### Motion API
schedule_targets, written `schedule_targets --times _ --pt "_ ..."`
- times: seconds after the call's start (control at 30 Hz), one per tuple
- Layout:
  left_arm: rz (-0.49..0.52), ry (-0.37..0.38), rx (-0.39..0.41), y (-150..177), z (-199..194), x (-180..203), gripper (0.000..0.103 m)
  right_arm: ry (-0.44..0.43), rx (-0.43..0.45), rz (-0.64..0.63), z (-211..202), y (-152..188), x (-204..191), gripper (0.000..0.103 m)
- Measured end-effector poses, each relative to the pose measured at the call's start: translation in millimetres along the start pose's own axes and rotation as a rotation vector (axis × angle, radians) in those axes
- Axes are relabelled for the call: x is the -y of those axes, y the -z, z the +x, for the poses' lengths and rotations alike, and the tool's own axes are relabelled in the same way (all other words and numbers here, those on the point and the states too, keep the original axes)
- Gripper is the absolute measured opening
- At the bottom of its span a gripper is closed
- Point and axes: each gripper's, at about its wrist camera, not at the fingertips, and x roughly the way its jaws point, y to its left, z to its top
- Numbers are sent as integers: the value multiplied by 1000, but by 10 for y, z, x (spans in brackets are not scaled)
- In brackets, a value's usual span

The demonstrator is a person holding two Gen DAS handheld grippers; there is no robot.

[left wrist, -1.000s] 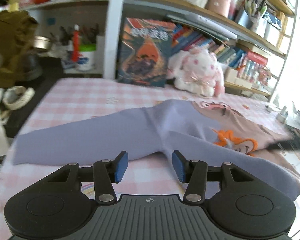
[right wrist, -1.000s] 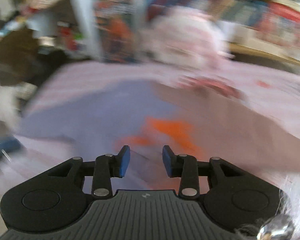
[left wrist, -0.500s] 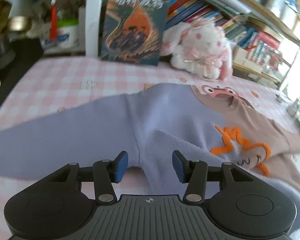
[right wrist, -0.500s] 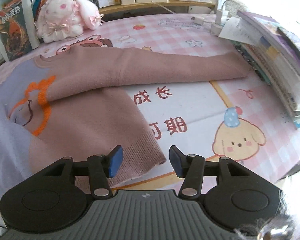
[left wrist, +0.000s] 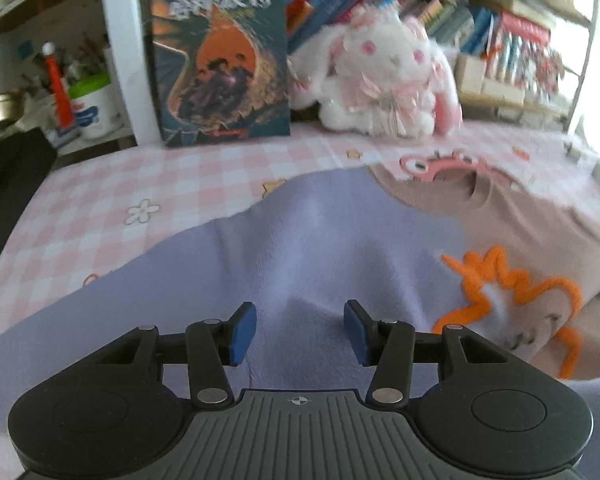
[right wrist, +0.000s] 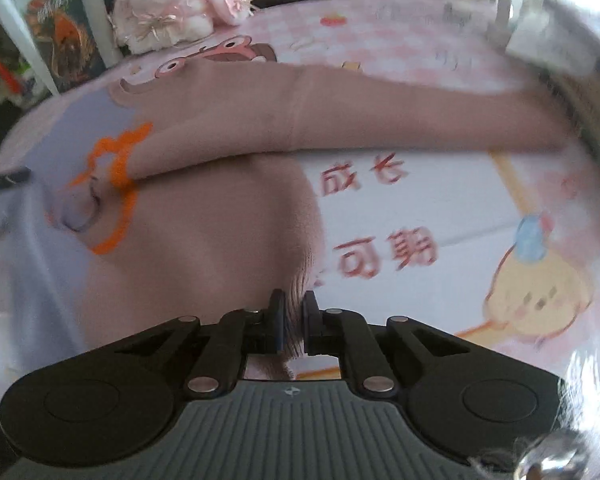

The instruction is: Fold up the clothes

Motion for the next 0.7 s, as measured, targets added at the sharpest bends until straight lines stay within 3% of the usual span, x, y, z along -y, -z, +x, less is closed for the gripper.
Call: schedule_targets --times 0.17,0.27,0.4,0.57,0.63,0.67,0.7 --pt "39 -3 -25 7 112 -59 51 -111 114 28 -740 80 -188 8" --pt "71 11 -32 10 128 -81 54 -111 87 96 -973 305 -126 8" --pt "91 31 -37 24 128 -107 55 -40 -47 170 -786 733 -55 8" --pt "65 52 -49 59 109 -254 55 63 -126 41 -410 874 -308 10" --pt "55 44 -47 94 86 -301 55 78 -67 10 -466 749 -328 21" --pt "48 45 -42 105 52 -292 55 84 -19 1 -505 666 -307 34" --pt "42 47 -35 113 11 -272 55 89 29 -8 -544 583 -286 38"
